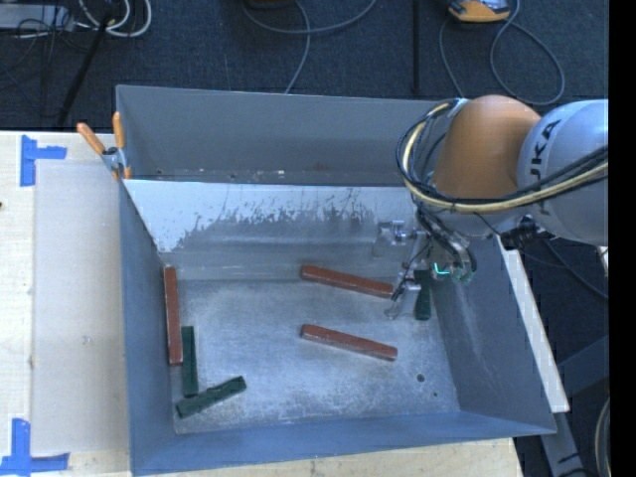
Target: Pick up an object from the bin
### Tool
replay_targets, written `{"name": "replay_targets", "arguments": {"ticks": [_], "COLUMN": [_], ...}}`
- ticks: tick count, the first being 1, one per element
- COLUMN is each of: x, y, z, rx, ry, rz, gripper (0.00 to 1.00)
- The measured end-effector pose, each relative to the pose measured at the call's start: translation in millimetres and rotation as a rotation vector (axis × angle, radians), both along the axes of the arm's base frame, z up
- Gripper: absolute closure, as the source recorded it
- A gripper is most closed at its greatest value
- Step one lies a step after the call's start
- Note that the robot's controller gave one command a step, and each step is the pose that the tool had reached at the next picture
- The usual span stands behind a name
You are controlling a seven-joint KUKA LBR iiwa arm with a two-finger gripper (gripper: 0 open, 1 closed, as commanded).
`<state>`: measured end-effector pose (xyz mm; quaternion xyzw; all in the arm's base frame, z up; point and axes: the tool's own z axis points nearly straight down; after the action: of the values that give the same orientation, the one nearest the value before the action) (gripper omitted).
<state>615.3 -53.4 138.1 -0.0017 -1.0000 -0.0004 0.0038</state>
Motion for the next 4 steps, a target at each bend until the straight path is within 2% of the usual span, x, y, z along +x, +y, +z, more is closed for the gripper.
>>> {"name": "replay_targets", "arguments": {"ticks": [1,2,3,4], "x": [3.7,-21.2,-20.6,-72.1], "y": [2.7,14.8,14.6,66.4], "z": [-70.4,-68.9,-68.6,-69.0], "rx": [-0.001,-0.001,-0.001,0.001], "ry": [-0.003,-0.005,-0.007,-0.003], "rz": [-0.181,-0.023,-0.022,-0.031], "gripper": [0.00,0.00,1.00,1.00]}}
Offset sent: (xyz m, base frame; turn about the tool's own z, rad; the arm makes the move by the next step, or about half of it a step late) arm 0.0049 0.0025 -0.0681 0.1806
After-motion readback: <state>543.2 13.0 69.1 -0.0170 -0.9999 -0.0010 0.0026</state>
